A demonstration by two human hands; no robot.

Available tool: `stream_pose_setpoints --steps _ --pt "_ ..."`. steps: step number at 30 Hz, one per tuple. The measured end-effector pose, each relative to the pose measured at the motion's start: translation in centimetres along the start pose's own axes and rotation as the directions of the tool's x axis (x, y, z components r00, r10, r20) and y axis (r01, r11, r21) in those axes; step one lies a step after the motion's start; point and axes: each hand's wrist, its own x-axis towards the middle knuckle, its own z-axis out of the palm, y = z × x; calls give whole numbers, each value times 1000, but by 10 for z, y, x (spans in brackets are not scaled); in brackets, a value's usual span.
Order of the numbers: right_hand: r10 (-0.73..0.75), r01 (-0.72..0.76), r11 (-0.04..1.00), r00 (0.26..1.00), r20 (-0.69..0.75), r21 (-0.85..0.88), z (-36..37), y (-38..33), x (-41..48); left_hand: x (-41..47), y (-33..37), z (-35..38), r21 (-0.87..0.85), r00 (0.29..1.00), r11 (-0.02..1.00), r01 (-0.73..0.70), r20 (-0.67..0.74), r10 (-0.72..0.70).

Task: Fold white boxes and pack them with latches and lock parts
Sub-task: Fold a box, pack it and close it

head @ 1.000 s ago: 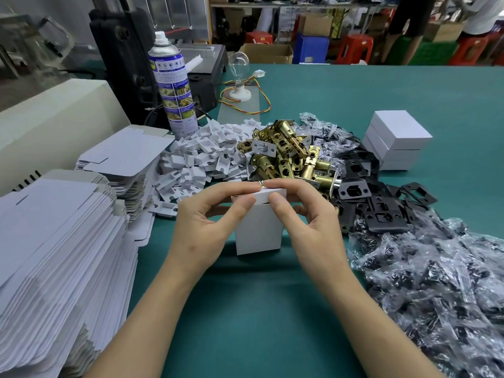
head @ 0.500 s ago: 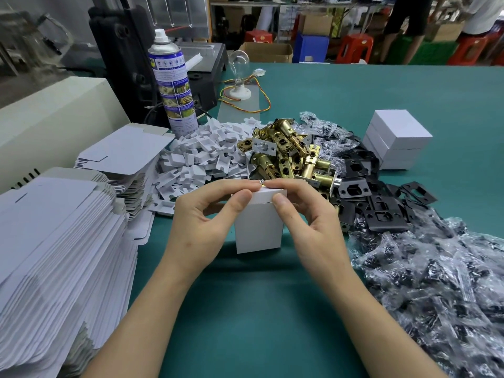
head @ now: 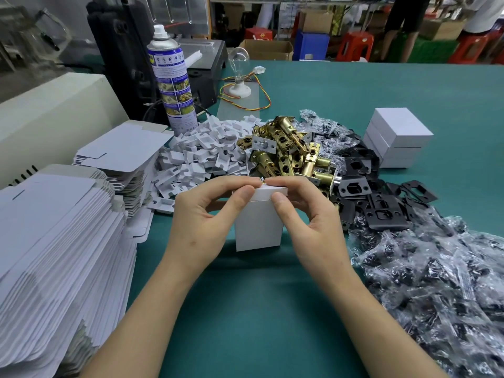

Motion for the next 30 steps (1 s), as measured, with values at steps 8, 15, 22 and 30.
stream_pose_setpoints --steps 8,15,22,30 --pt "-2 2 1000 1000 6 10 0 -1 0 0 1 -1 -36 999 999 34 6 -34" --pt "-5 5 1000 1000 4 2 -1 -1 -1 1 2 -3 -19 999 999 34 25 -34" --pt "-7 7 1000 1000 2 -4 0 -1 -1 1 4 -2 -13 998 999 52 17 -52" --pt "-11 11 1000 1000 5 29 0 -1 -1 -1 2 -4 47 999 999 -21 45 19"
